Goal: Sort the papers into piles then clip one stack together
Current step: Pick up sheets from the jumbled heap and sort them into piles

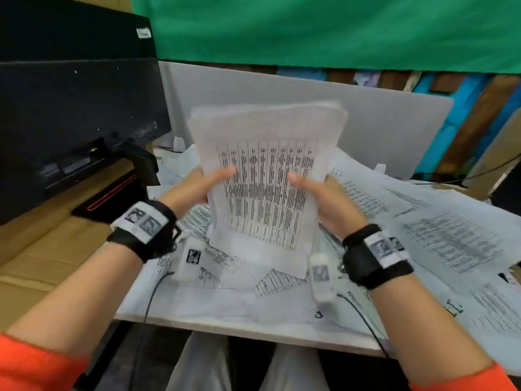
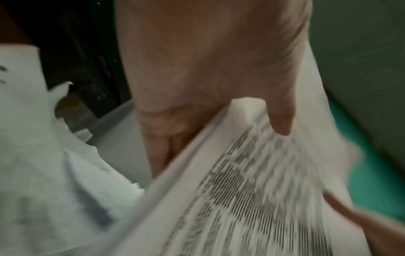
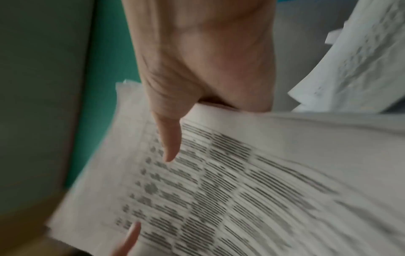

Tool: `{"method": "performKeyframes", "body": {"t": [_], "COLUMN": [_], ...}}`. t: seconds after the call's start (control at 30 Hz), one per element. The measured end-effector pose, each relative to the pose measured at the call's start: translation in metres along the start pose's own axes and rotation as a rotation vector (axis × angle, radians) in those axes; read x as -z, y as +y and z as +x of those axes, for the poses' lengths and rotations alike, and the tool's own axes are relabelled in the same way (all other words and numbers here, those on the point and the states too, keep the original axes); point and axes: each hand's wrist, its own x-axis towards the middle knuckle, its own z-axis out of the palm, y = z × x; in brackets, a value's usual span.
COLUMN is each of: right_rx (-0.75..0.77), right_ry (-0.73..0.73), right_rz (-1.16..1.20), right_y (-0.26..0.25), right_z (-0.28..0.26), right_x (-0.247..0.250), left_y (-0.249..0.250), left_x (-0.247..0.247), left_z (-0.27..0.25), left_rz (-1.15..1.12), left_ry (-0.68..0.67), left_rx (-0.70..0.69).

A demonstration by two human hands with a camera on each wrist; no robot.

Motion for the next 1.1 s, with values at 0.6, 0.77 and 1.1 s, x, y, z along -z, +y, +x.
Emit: {"method": "performKeyframes", "body": {"t": [0.6, 0.77, 1.1], "right_rx": [-0.105, -0.303, -0.492], "right_ry": [-0.040, -0.128, 0.247], "right_rz": [-0.070, 0.037, -0.196], "right_y": [0.045, 0.052, 0.106], "right_z": [-0.022, -0.004, 0.000], "right_x": [-0.026, -0.027, 0.006], "left_y": [-0.026, -0.035, -0.118], "left_x": [-0.013, 0.004, 0.064], "left_z": [-0.001, 0.007, -0.031], "left_rz": [-0.079, 0.009, 0.021], "left_ry": [0.334, 0.444, 0.428], "left_rx": [-0.077, 0.124, 0.611]}}
